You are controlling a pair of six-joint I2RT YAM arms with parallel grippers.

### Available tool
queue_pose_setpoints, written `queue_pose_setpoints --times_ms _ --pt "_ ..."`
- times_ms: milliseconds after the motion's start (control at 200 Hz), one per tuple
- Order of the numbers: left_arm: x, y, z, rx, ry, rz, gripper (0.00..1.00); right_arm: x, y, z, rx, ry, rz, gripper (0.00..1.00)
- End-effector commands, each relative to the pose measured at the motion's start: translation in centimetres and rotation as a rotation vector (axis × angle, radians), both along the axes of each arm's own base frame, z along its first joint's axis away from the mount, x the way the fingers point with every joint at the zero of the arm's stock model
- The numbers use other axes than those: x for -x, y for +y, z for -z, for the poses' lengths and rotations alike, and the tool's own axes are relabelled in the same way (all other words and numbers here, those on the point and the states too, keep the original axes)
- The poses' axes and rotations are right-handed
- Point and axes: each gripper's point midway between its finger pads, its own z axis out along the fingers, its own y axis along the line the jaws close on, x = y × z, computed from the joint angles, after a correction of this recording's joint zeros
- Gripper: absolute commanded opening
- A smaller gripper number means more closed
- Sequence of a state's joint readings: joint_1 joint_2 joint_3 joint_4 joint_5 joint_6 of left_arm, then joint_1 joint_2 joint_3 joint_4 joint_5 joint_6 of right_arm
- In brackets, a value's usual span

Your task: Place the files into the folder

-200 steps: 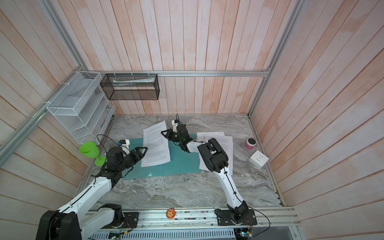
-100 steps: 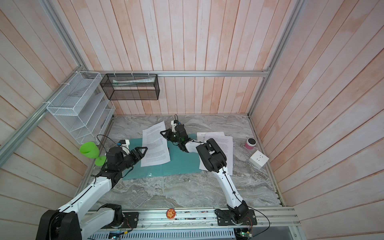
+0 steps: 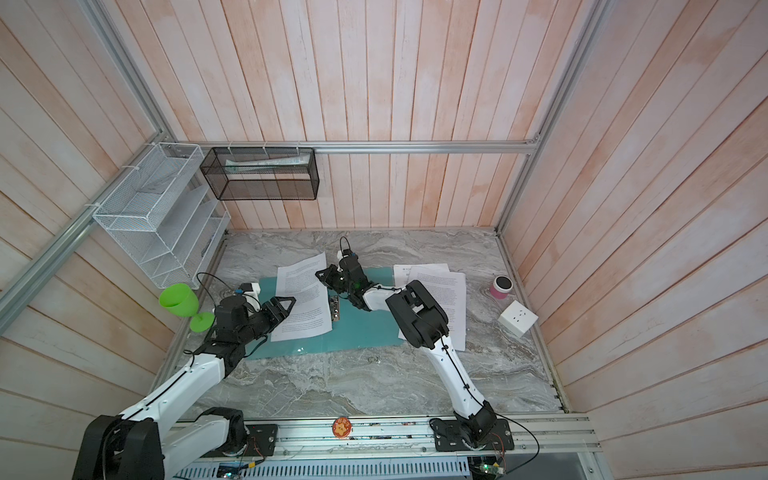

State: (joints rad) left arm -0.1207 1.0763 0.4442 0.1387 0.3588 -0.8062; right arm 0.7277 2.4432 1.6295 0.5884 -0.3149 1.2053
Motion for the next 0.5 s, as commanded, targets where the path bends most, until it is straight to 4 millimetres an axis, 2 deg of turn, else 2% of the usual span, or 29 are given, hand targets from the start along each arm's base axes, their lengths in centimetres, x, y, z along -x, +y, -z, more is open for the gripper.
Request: queue_pose_setpoints --times_ms 0,270,495 --pt "-0.1 0.3 0.5 0.006 -0.001 -0.018 0.72 0.5 -0.1 -0.3 0.012 0.051 0.057 0.0" --pt "0.3 0.2 1.2 0.018 0.008 -0.016 0.71 1.4 1.6 0.8 0.037 0.08 0.062 0.0" --pt "0.6 0.3 1.5 0.011 0.013 -0.017 0.71 2.3 3.1 0.6 0.044 0.064 0.046 0.0"
